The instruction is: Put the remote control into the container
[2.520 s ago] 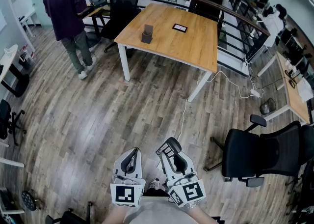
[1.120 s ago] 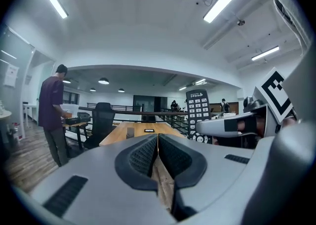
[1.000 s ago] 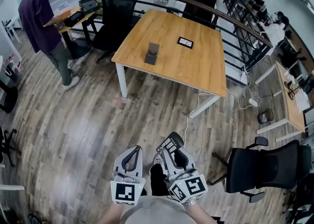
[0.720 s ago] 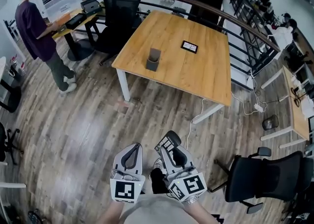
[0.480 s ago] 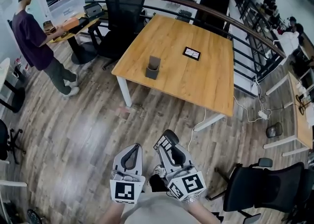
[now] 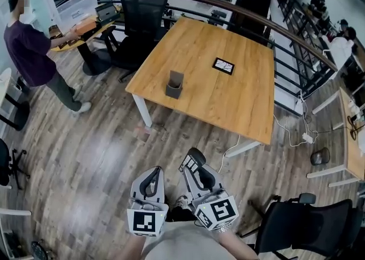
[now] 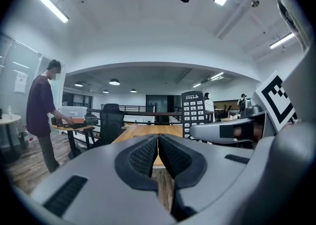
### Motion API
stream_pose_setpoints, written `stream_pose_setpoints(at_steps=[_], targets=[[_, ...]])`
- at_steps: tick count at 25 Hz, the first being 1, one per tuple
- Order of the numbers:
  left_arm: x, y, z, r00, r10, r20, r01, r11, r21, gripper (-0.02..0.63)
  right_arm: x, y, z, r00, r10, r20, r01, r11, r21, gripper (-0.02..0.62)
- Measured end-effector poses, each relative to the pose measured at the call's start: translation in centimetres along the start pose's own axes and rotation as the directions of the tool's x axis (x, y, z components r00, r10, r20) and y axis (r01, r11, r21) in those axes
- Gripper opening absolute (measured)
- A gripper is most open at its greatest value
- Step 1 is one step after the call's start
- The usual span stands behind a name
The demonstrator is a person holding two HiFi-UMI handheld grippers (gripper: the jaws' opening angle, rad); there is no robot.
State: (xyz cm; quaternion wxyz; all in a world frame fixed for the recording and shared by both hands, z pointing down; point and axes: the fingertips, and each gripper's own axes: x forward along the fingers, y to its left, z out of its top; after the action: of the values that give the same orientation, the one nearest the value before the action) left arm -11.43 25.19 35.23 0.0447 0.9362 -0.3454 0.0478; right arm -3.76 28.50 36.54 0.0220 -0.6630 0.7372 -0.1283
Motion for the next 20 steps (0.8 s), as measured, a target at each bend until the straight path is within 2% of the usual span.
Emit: stream_pose_setpoints(at_steps=[6,12,20], targets=[[5.3,3.1,-0.9,1.000,-0.005,-0.024,0.005,1.000,-0.008,0.014,5.3,-2.4,-0.2,1.000,0.001,-0.030,-0.001,1.000,0.003,0.115],[13.0,6.2,0.1,0.999,-0.052,-0.007,0.052,0.998,-0.017,0.014,11.8,-6.1,1.0,0.998,-0.028,-0.051,0.028,1.000,0.002,0.115],[23.6,12.9,1.6,0.991,-0.130,0.003,0.130,0.991,-0.012,0.014,23.1,-9.7,3.9,0.996,-0.080,-0.049,0.079,0.997,-0.015,0.115]])
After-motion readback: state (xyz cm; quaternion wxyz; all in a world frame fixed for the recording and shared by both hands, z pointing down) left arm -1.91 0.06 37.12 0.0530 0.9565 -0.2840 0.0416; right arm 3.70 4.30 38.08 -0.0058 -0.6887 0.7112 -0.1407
